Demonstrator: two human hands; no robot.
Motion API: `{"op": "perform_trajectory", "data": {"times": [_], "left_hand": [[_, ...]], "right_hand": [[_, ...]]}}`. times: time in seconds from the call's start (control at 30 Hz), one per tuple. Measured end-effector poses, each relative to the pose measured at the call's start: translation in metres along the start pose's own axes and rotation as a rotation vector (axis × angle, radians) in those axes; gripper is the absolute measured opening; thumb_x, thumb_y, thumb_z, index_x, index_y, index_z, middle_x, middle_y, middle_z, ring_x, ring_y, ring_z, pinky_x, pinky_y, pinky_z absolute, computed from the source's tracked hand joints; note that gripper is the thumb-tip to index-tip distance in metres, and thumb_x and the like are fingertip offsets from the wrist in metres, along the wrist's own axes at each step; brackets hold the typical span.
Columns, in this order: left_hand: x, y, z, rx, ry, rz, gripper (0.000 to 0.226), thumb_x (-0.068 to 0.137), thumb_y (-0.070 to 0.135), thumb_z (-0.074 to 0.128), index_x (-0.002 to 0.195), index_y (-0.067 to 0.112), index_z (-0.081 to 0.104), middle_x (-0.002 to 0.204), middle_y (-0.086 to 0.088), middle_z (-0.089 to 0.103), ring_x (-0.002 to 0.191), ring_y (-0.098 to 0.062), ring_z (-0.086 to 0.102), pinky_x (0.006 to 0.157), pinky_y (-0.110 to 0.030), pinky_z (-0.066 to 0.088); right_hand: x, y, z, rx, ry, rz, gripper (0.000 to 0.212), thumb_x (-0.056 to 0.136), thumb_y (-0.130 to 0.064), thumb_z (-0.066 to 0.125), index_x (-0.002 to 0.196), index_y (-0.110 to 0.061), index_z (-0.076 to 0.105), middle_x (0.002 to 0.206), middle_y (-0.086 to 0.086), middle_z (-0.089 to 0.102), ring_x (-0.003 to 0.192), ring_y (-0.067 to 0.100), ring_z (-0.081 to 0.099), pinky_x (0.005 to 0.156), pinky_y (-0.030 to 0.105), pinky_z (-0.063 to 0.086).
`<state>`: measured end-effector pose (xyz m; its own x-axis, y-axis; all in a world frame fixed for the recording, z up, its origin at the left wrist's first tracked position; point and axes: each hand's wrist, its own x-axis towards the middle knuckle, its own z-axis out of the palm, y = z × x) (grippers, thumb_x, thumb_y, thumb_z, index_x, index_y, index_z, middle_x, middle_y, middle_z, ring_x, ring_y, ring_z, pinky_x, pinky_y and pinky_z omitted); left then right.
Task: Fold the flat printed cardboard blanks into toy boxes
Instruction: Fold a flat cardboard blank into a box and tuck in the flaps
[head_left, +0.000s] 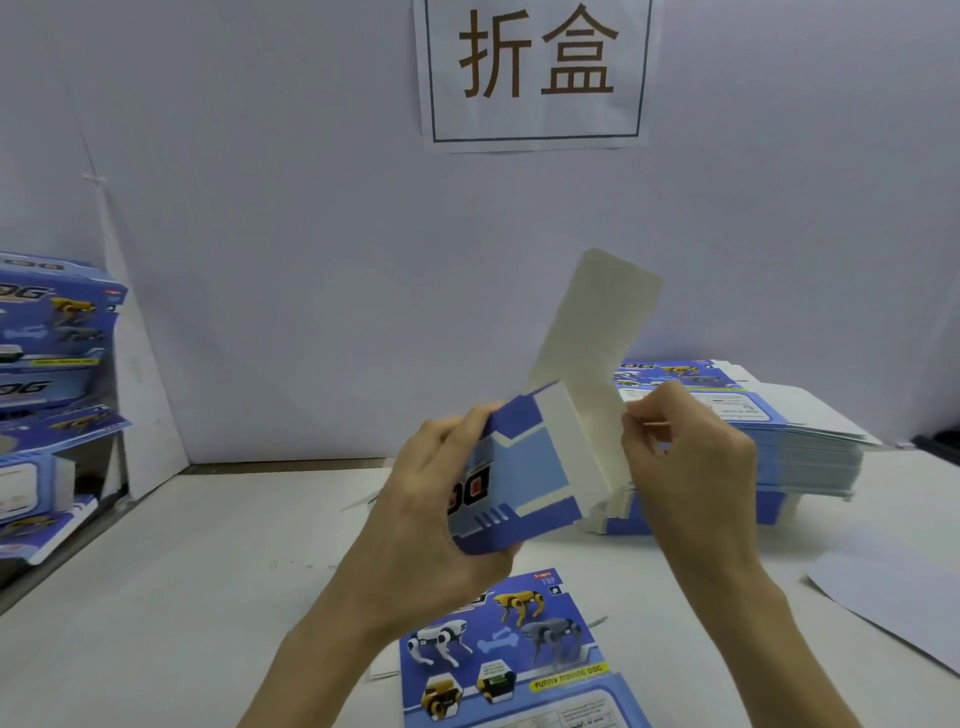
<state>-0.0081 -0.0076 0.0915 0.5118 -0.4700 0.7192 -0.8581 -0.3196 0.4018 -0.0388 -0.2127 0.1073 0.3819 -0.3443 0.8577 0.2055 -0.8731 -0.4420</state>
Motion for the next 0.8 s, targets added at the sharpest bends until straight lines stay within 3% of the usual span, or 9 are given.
{"op": "perform_trajectory", "data": {"times": [0.07,0.13,0.3,0.37,0.47,0.6,0.67,0.73,0.8], "left_hand": [[0.0,0.003,0.001,0.016,-0.011,-0.004,0.082,0.066,0.035,0.074,0.133,0.044,0.028,0.128,0.022,0.038,0.119,0.001,0.04,0.086,-0.004,0.044],[0.001,0.0,-0.005,-0.012,0.02,-0.016,0.083,0.065,0.032,0.076,0.133,0.043,0.03,0.127,0.021,0.041,0.118,0.002,0.042,0.084,-0.003,0.043],[-0.001,-0.005,-0.014,-0.17,-0.01,-0.037,0.078,0.065,0.025,0.078,0.131,0.036,0.036,0.124,0.03,0.046,0.118,0.005,0.046,0.08,-0.004,0.046],[-0.003,-0.006,-0.011,-0.197,-0.025,-0.036,0.077,0.066,0.025,0.077,0.13,0.034,0.036,0.123,0.039,0.042,0.12,0.006,0.044,0.079,-0.004,0.047],[-0.002,-0.009,-0.01,-0.162,-0.004,-0.031,0.08,0.065,0.028,0.079,0.132,0.035,0.035,0.125,0.034,0.043,0.12,0.002,0.046,0.082,-0.008,0.048],[-0.001,-0.012,-0.015,-0.157,0.058,-0.118,0.087,0.063,0.037,0.084,0.132,0.045,0.031,0.117,0.04,0.04,0.116,0.009,0.043,0.078,-0.004,0.047],[0.0,-0.014,-0.017,-0.248,0.056,-0.212,0.087,0.063,0.034,0.078,0.131,0.053,0.027,0.113,0.043,0.04,0.116,0.014,0.042,0.07,-0.007,0.051],[0.002,-0.013,-0.018,-0.326,0.03,-0.318,0.082,0.066,0.034,0.074,0.128,0.059,0.027,0.116,0.04,0.041,0.112,0.022,0.041,0.062,-0.007,0.051],[0.002,-0.012,-0.018,-0.395,-0.069,-0.407,0.086,0.067,0.043,0.078,0.133,0.058,0.025,0.128,0.034,0.042,0.112,0.023,0.043,0.07,-0.006,0.05]], "right_hand": [[-0.001,0.001,0.001,0.039,-0.055,-0.026,0.016,0.083,-0.003,0.071,0.073,-0.009,0.06,0.072,0.003,0.064,0.062,0.018,0.061,0.057,0.024,0.048],[0.005,0.002,-0.003,0.36,-0.151,0.141,0.017,0.083,-0.025,0.072,0.073,-0.015,0.063,0.074,-0.003,0.066,0.063,0.006,0.059,0.059,0.012,0.045],[0.013,0.006,-0.011,1.002,-0.519,0.629,0.042,0.067,-0.045,0.066,0.1,-0.019,0.072,0.085,-0.001,0.073,0.073,0.011,0.067,0.062,0.025,0.055],[0.012,0.006,-0.013,1.049,-0.676,0.748,0.034,0.068,-0.045,0.064,0.09,-0.023,0.078,0.083,0.0,0.075,0.074,0.013,0.071,0.062,0.028,0.058],[0.01,0.008,-0.01,0.759,-0.744,0.695,0.023,0.087,-0.028,0.061,0.091,-0.011,0.076,0.077,0.0,0.074,0.074,0.014,0.07,0.069,0.037,0.061],[0.008,0.0,-0.004,0.374,-0.702,0.513,0.026,0.096,-0.015,0.05,0.089,0.008,0.061,0.086,0.029,0.064,0.072,0.025,0.058,0.075,0.056,0.056],[0.007,-0.005,-0.005,0.298,-0.714,0.474,0.031,0.094,-0.018,0.051,0.082,0.01,0.059,0.07,0.023,0.061,0.06,0.014,0.055,0.061,0.041,0.058],[0.006,-0.007,-0.006,0.179,-0.671,0.429,0.037,0.093,-0.016,0.051,0.061,0.004,0.05,0.047,0.003,0.05,0.047,0.011,0.044,0.045,0.03,0.041],[0.005,-0.011,-0.005,0.04,-0.594,0.362,0.044,0.093,-0.011,0.048,0.051,-0.007,0.036,0.047,0.0,0.041,0.054,0.019,0.04,0.048,0.031,0.036]]}}
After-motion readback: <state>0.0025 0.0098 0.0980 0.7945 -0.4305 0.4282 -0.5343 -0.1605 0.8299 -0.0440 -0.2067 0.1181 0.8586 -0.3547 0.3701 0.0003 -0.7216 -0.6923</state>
